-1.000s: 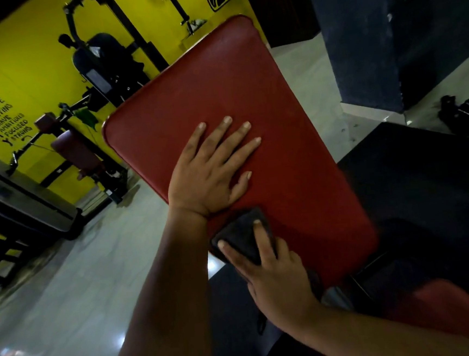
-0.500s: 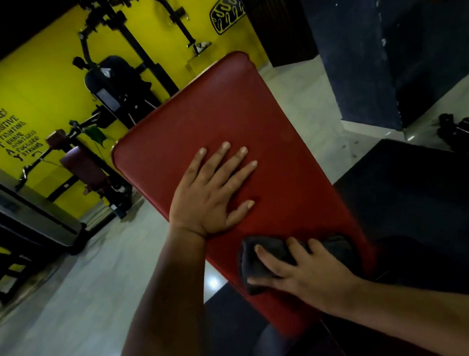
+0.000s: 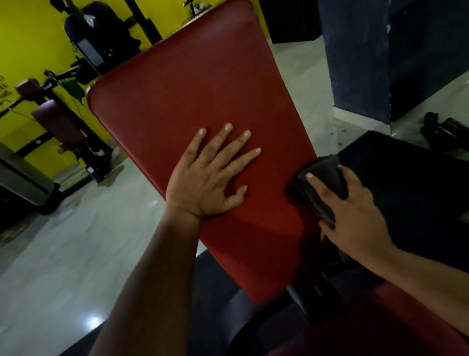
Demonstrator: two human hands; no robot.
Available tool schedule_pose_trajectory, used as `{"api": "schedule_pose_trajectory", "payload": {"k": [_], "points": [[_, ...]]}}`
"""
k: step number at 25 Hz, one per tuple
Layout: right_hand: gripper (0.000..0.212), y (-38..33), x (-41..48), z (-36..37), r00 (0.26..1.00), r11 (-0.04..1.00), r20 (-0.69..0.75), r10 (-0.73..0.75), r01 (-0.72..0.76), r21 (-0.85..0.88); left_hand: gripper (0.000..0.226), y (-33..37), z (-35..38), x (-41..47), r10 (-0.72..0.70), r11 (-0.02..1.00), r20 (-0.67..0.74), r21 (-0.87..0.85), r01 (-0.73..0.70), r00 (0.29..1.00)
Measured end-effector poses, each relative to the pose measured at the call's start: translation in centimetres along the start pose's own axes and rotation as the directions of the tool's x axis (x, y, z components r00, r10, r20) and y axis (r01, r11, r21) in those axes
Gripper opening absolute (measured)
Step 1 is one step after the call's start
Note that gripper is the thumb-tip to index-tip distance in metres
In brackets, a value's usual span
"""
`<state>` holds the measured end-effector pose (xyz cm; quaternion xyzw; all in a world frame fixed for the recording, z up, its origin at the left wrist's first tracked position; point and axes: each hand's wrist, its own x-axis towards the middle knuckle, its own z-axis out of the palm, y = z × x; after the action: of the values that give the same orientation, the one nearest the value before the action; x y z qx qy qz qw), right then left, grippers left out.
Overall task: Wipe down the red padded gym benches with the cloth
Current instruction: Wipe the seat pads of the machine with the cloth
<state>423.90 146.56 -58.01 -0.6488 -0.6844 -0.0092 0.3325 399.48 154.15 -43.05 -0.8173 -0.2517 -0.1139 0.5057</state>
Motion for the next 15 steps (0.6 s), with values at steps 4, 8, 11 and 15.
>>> {"api": "schedule_pose_trajectory", "payload": {"k": [4, 8, 11, 15], "points": [[0.104, -3.8, -2.4, 2.4, 0.905, 0.755, 0.158, 0.396, -0.419, 0.505, 0.066, 0.0, 0.1, 0.0, -0.004, 1.0, 0.0, -0.005, 0.004, 1.0], [0.105, -10.9, -4.4, 3.6, 0.877, 0.644, 0.221, 0.425, -0.465, 0.607, 0.064, 0.1, 0.0, 0.1, -0.012, 0.999, -0.019, -0.031, 0.012, 1.0], [0.108, -14.5, -5.9, 4.3, 0.904, 0.696, 0.266, 0.335, -0.428, 0.576, 0.064, 0.1, -0.1, 0.1, -0.019, 0.999, -0.019, -0.042, 0.018, 1.0], [0.115, -15.2, -7.9, 5.8, 0.977, 0.896, 0.187, 0.1, -0.171, 0.41, 0.064, 0.2, -0.1, 0.0, -0.016, 0.999, -0.024, -0.044, 0.015, 1.0]]}}
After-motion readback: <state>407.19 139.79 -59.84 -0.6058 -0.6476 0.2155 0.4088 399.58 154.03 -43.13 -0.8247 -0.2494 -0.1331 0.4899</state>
